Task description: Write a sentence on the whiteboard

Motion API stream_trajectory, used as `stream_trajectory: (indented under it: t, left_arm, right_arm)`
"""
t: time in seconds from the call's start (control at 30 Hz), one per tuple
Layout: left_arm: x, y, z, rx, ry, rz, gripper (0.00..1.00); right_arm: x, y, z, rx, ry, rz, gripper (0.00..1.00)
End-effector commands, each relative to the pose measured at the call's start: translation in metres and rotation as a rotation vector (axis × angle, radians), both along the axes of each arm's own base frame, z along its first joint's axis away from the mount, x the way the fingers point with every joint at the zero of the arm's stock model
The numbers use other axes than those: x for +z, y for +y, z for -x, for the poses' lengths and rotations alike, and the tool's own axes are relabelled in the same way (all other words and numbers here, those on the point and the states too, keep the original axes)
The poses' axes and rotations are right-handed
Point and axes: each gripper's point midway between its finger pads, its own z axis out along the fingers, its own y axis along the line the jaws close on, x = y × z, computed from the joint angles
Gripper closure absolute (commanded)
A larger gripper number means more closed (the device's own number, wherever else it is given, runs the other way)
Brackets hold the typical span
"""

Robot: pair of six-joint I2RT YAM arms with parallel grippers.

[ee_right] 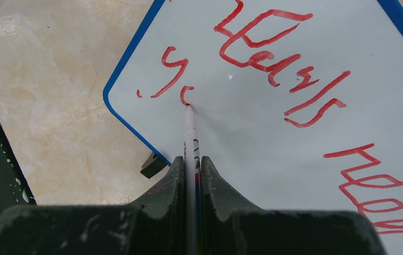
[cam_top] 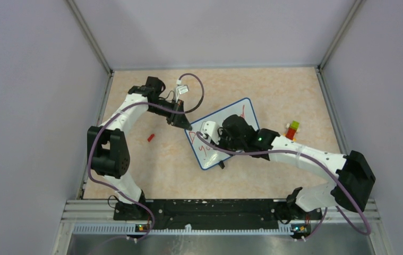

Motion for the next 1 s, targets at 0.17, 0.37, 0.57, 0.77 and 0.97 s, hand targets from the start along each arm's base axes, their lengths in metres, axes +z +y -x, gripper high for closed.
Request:
stream_trajectory:
  t: [0.17, 0.37, 0.57, 0.77, 0.97]
  left_arm:
    - [0.004, 0.002, -0.001, 0.006, -0.035, -0.014, 1.00]
    - [0.002, 0.003, 0.000, 0.005, -0.033, -0.017, 1.00]
    - [0.002, 0.003, 0.001, 0.007, -0.033, -0.016, 1.00]
    - [0.003, 0.003, 0.001, 0.007, -0.034, -0.016, 1.00]
    - [0.003, 0.003, 0.002, 0.007, -0.034, -0.014, 1.00]
  right_arm:
    - [0.037, 0.015, -0.023, -0.055, -0.077, -0.094, 1.00]
    - [0.025, 0.024, -0.009, -0.014, -0.051, -0.078, 1.00]
    - [0.024, 0.019, -0.003, -0.005, -0.046, -0.078, 1.00]
    - [0.036, 0.008, -0.005, -0.034, -0.052, -0.094, 1.00]
    - [0.033, 0.000, -0.016, -0.070, -0.064, -0.083, 1.00]
